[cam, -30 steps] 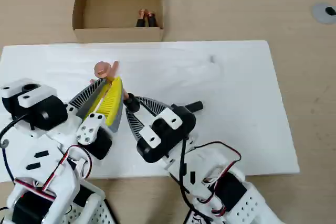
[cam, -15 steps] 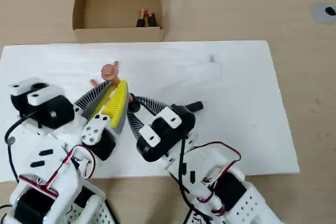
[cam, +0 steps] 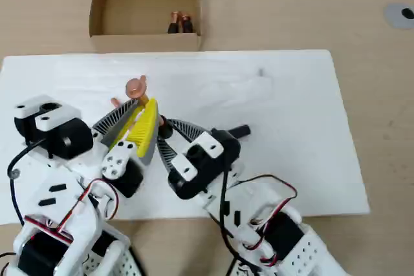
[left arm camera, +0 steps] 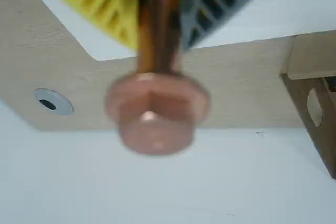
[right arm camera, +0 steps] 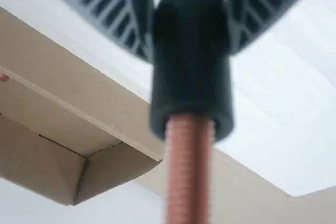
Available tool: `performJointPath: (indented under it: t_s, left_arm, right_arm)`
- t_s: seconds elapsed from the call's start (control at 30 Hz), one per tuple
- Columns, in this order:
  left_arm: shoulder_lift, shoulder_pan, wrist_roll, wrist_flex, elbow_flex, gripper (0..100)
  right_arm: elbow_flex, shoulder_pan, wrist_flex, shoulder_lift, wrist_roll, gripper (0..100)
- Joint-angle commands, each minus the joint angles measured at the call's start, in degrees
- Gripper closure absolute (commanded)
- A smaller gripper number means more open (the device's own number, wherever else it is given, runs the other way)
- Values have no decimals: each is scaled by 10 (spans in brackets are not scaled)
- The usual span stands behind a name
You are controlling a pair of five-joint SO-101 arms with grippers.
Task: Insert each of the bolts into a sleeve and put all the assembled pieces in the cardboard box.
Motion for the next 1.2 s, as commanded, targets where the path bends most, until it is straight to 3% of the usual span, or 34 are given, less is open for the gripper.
performJointPath:
  t_s: [0.0,0.6,1.03,1.17]
  left_arm:
    - [6,13,-37,-4,0,994]
    - [7,17,-60,1,18,993]
    - [7,18,-60,110,-41,989]
    - [7,19,-57,165,-82,929]
  right_arm:
    - [-8,-7,-15,-8,3,987]
    - [-7,0,-14,-8,3,988]
    - [-8,41,-14,-8,3,988]
    - [-9,41,-15,-8,3,989]
